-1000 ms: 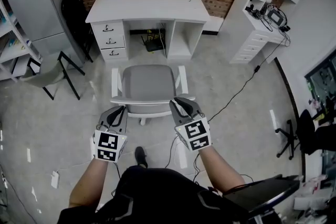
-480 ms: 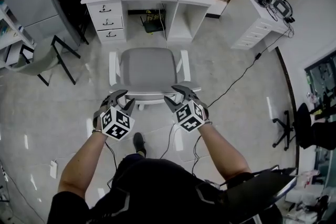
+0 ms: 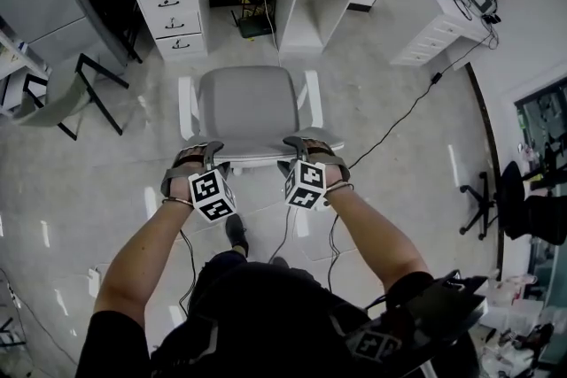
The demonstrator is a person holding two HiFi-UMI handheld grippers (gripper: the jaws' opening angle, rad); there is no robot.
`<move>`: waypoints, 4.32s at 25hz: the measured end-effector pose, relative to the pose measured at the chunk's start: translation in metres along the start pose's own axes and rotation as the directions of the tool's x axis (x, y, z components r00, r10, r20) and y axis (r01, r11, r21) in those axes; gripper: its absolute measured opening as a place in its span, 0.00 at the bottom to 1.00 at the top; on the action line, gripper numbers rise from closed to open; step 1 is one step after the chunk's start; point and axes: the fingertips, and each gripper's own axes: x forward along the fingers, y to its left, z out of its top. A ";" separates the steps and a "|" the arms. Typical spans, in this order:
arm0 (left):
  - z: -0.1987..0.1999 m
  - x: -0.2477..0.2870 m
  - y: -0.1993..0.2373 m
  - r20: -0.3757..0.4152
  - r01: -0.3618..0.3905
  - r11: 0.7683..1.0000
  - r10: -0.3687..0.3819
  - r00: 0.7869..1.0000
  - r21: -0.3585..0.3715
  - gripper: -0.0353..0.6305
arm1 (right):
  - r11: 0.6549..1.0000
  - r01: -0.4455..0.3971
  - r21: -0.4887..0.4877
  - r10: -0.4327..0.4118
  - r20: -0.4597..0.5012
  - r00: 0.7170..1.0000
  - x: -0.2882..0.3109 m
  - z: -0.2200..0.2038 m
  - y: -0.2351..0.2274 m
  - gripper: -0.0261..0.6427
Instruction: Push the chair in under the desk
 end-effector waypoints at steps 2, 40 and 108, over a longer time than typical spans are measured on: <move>0.001 0.010 -0.001 -0.019 0.010 0.999 -0.009 1.000 0.036 0.37 | 0.999 0.001 -0.043 -0.003 -0.038 0.999 0.009 -0.005 0.000 0.40; -0.019 0.071 0.028 -0.126 0.172 0.959 -0.146 0.981 0.226 0.07 | 0.980 -0.056 -0.192 0.022 -0.170 0.985 0.068 -0.011 -0.030 0.06; 0.002 0.229 0.265 -0.271 0.156 0.981 -0.120 0.955 0.115 0.07 | 0.963 -0.102 -0.251 0.066 -0.149 0.987 0.206 -0.009 -0.288 0.06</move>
